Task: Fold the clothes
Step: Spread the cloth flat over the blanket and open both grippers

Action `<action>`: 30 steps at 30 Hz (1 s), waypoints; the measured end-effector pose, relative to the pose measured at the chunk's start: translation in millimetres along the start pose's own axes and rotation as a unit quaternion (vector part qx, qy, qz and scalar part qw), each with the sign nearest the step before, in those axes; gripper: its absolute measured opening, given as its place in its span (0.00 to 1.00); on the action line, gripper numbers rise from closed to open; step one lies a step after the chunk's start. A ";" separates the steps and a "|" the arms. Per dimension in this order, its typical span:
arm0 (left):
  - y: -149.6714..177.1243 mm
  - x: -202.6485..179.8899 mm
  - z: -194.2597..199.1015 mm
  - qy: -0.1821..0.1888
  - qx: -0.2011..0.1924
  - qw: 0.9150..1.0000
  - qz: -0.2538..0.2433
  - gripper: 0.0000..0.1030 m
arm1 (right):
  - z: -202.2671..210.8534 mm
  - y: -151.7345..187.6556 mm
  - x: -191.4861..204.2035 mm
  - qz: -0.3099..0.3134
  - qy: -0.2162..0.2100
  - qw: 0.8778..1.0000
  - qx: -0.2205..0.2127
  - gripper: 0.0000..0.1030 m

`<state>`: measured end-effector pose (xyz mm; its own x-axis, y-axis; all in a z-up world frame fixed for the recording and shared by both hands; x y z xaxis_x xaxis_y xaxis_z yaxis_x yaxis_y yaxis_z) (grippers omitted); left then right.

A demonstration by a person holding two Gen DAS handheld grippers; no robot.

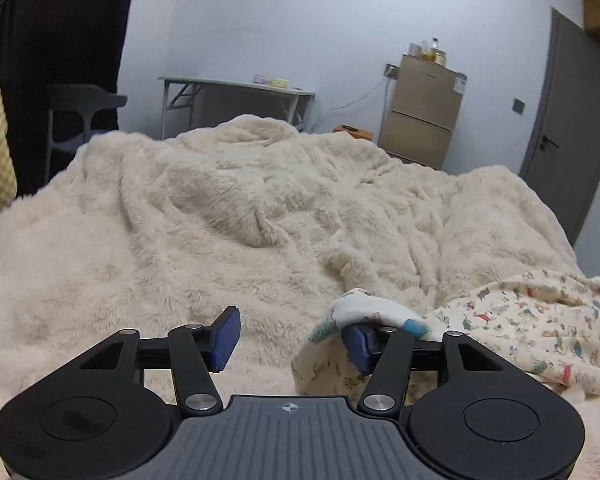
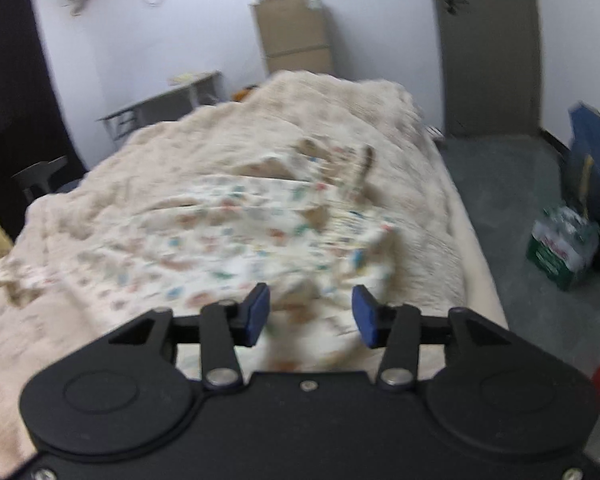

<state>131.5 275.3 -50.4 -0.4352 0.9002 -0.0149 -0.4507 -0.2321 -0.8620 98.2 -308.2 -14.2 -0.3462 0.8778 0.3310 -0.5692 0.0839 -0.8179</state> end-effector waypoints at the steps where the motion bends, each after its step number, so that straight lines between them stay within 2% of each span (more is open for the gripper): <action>1: -1.7 -1.6 4.8 0.002 -0.008 1.000 -0.007 0.55 | 2.0 1.0 11.2 0.010 -0.012 1.000 -0.007 0.48; 3: -9.4 -2.2 19.6 0.001 -0.036 0.999 -0.019 0.72 | 7.7 3.2 29.7 0.027 -0.035 0.999 -0.014 0.54; 5: -19.4 0.2 31.1 0.001 -0.059 0.998 -0.022 0.74 | 6.0 8.0 52.8 0.056 -0.062 0.996 -0.013 0.57; 8: -33.9 3.1 40.1 0.007 -0.072 0.997 -0.036 0.74 | -7.0 15.4 72.5 0.096 -0.059 0.994 -0.001 0.58; 10: -34.4 -6.3 36.3 0.020 -0.074 0.993 -0.089 0.74 | -17.6 22.9 75.4 0.093 -0.061 0.994 0.013 0.58; 12: -24.7 -16.8 19.8 0.042 -0.054 0.988 -0.138 0.74 | -34.0 36.2 75.0 0.083 -0.066 0.994 0.038 0.58; 14: -4.0 -24.3 -12.0 0.089 0.006 0.981 -0.175 0.74 | -42.7 43.6 75.3 0.085 -0.067 0.993 0.050 0.59; 15: 3.6 -23.5 -23.3 0.104 0.028 0.979 -0.175 0.74 | -42.3 44.1 76.1 0.087 -0.067 0.993 0.050 0.60; 17: 11.3 -17.4 -40.0 0.119 0.058 0.979 -0.155 0.74 | -42.0 42.6 77.6 0.089 -0.068 0.992 0.050 0.61; 18: 16.9 -6.7 -56.3 0.123 0.092 0.981 -0.116 0.74 | -42.1 42.2 77.6 0.087 -0.069 0.993 0.050 0.61; 20: 23.6 11.2 -79.6 0.139 0.146 0.979 -0.036 0.74 | -43.0 42.4 76.9 0.085 -0.069 0.993 0.050 0.61; 21: 25.5 19.4 -89.1 0.156 0.171 0.973 0.012 0.74 | -43.8 42.9 77.0 0.086 -0.068 0.993 0.051 0.61; 22: 26.9 26.6 -98.3 0.186 0.194 0.961 0.068 0.74 | -44.1 42.8 77.9 0.089 -0.066 0.992 0.053 0.61; 23: 27.1 27.3 -99.7 0.195 0.201 0.957 0.082 0.73 | -43.8 43.1 78.8 0.091 -0.065 0.992 0.054 0.62; 24: 28.3 27.5 -106.0 0.212 0.217 0.947 0.107 0.70 | -44.6 43.8 79.8 0.093 -0.063 0.992 0.054 0.62; 25: 29.4 24.1 -111.8 0.216 0.231 0.942 0.113 0.60 | -45.4 44.4 79.6 0.094 -0.062 0.992 0.055 0.62; 26: 28.9 19.3 -114.0 0.208 0.235 0.944 0.102 0.39 | -45.9 45.0 79.3 0.095 -0.062 0.992 0.055 0.62; 27: 27.4 10.5 -116.6 0.188 0.236 0.951 0.071 0.29 | -46.1 45.5 78.7 0.094 -0.062 0.992 0.055 0.62; 29: 17.6 -3.5 -116.8 0.162 0.224 0.961 0.028 0.15 | -46.5 46.2 77.7 0.094 -0.062 0.992 0.055 0.62; 30: 1.9 -9.5 -111.6 0.156 0.196 0.968 0.015 0.14 | -46.5 46.1 77.6 0.093 -0.063 0.992 0.055 0.62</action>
<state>221.8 307.5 -108.5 -0.2231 0.9442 -0.2424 -0.7292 -0.3267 -0.6013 79.7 -214.4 -48.1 -0.5393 0.8072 0.2400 -0.5614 -0.1323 -0.8169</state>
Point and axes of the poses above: each gripper's, at about its wrist camera, not at the fingertips, and z roughly against the way its jaws point, x to its left, y to its underside, the point moved 7 cm from there along -z, roughly the way its jaws point, and after that the axes turned 15 degrees about -y, right-handed, at the moved point
